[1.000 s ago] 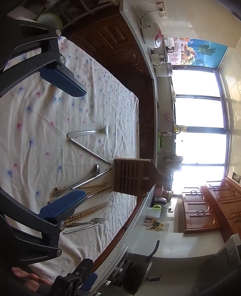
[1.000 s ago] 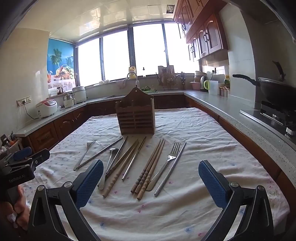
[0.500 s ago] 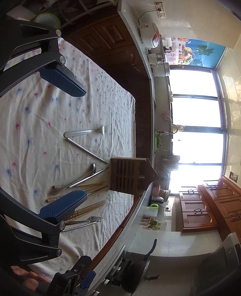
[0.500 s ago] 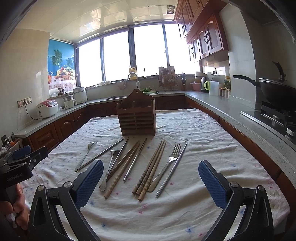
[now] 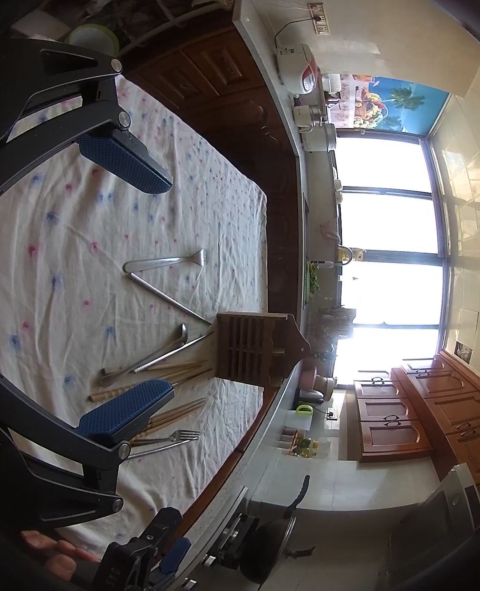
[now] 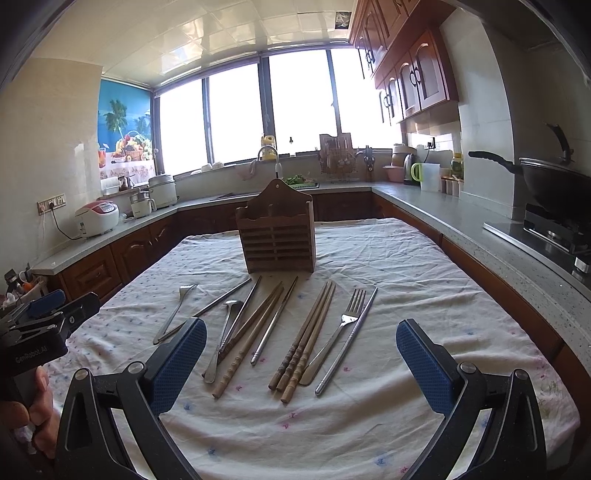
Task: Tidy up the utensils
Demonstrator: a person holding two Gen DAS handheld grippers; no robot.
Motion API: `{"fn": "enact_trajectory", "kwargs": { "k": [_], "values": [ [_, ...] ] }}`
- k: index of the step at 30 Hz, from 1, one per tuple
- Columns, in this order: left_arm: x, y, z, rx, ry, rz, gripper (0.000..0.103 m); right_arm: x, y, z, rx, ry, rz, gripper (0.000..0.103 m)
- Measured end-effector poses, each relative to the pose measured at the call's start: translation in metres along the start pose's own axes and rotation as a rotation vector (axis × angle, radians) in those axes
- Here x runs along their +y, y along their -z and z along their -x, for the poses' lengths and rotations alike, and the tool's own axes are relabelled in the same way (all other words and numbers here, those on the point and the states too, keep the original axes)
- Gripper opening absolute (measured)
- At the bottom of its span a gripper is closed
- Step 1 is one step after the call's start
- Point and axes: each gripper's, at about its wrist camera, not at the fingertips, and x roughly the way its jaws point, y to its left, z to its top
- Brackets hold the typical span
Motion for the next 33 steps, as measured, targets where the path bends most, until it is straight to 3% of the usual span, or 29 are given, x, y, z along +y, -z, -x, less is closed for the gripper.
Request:
{"fn": "enact_trajectory", "kwargs": {
  "k": [33],
  "values": [
    [-0.002,0.000,-0.013,0.030,0.017,0.001,0.103,-0.002,0.001,-0.007,0.016,-0.013,-0.019,0.103]
  ]
}}
